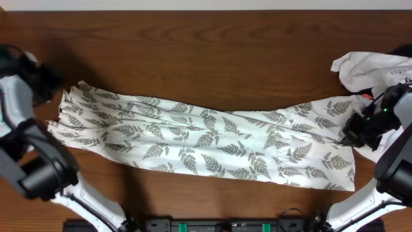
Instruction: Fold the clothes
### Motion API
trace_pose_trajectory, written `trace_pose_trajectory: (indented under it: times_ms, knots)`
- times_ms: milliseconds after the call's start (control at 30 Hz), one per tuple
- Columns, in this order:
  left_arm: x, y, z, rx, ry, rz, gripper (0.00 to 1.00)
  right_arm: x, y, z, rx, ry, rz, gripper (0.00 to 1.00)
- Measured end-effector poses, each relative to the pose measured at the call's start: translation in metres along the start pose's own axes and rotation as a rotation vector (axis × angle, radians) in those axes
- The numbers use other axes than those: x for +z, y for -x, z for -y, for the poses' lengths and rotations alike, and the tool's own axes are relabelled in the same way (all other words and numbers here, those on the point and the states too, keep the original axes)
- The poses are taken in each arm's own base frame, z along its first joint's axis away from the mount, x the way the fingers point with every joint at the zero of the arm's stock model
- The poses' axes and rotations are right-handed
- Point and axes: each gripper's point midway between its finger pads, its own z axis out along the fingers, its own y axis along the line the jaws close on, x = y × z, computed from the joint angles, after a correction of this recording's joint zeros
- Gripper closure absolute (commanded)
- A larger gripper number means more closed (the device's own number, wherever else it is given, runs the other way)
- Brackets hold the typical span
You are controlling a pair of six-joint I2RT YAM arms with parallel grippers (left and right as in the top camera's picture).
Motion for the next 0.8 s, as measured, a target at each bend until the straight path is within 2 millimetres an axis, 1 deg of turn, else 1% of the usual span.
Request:
trace_pose_trajectory:
  times_ms: [100,133,167,200,267,300,333,367,533,633,700,800]
  knots:
    - [0.034,-0.020,-0.002,0.008,0.011,-0.081,0.42,0.000,0.000,0.000,0.000,0.000,0.000,0.99]
    - [0.040,-0.023,-0.002,0.009,0.013,-0.095,0.43,0.000,0.000,0.000,0.000,0.000,0.000,0.99]
    - [0.047,-0.029,-0.002,0.012,0.016,-0.114,0.44,0.000,0.000,0.000,0.000,0.000,0.000,0.99]
    - [0.053,-0.033,-0.002,0.015,0.018,-0.129,0.49,0.000,0.000,0.000,0.000,0.000,0.001,0.99]
    - [0.060,-0.038,0.000,0.022,0.019,-0.146,0.73,0.000,0.000,0.000,0.000,0.000,0.001,0.99]
    - [0.061,-0.039,0.001,0.028,0.018,-0.147,0.81,0.000,0.000,0.000,0.000,-0.001,0.000,0.99]
    - [0.061,-0.040,0.001,0.028,0.018,-0.150,0.90,0.000,0.000,0.001,0.000,-0.003,0.001,0.99]
    - [0.061,-0.040,0.002,0.035,0.017,-0.150,0.94,0.000,0.000,0.001,0.000,-0.004,0.001,0.99]
    - [0.058,-0.046,-0.002,0.029,0.026,-0.176,0.94,0.000,0.000,0.001,0.000,-0.006,0.001,0.99]
    - [0.051,-0.046,-0.003,0.019,0.030,-0.182,0.94,0.000,0.000,0.001,0.000,-0.007,0.001,0.99]
    - [0.040,-0.045,-0.003,0.012,0.032,-0.178,0.94,0.000,0.000,0.001,0.000,-0.007,0.001,0.98]
    - [0.011,-0.045,-0.003,-0.007,0.040,-0.179,0.94,0.000,0.000,0.001,0.000,-0.007,0.002,0.99]
